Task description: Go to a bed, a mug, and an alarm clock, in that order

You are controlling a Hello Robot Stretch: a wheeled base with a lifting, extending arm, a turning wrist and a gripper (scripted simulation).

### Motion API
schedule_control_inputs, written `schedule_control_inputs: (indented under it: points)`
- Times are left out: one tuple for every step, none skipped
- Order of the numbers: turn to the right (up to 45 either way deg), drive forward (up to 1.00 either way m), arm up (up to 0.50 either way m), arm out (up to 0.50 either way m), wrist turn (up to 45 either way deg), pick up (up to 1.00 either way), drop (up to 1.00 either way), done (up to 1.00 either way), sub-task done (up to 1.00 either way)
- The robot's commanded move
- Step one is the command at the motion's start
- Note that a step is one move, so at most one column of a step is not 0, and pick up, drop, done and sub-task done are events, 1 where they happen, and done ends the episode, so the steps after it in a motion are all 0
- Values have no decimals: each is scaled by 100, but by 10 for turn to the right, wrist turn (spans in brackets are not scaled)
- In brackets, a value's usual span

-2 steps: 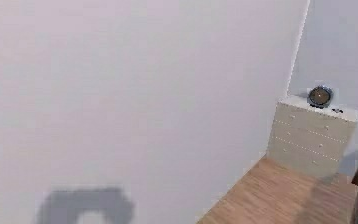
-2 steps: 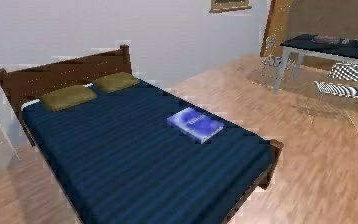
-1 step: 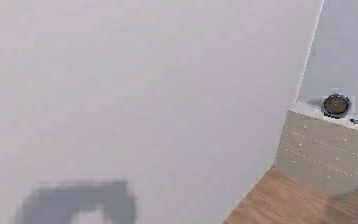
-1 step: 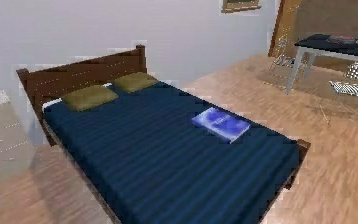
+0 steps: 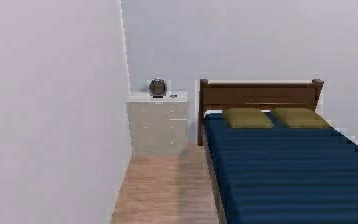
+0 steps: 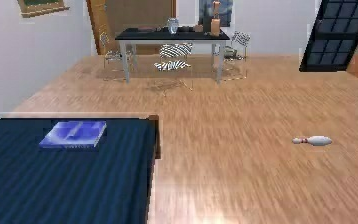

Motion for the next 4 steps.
schedule_control_inputs:
  points:
    - [0,100,0,0,0,0,0,0,0]
    - [120,0,0,0,0,0,0,0,0]
    - [0,10,0,0,0,0,0,0,0]
    - [-270,0,0,0,0,0,0,0,0]
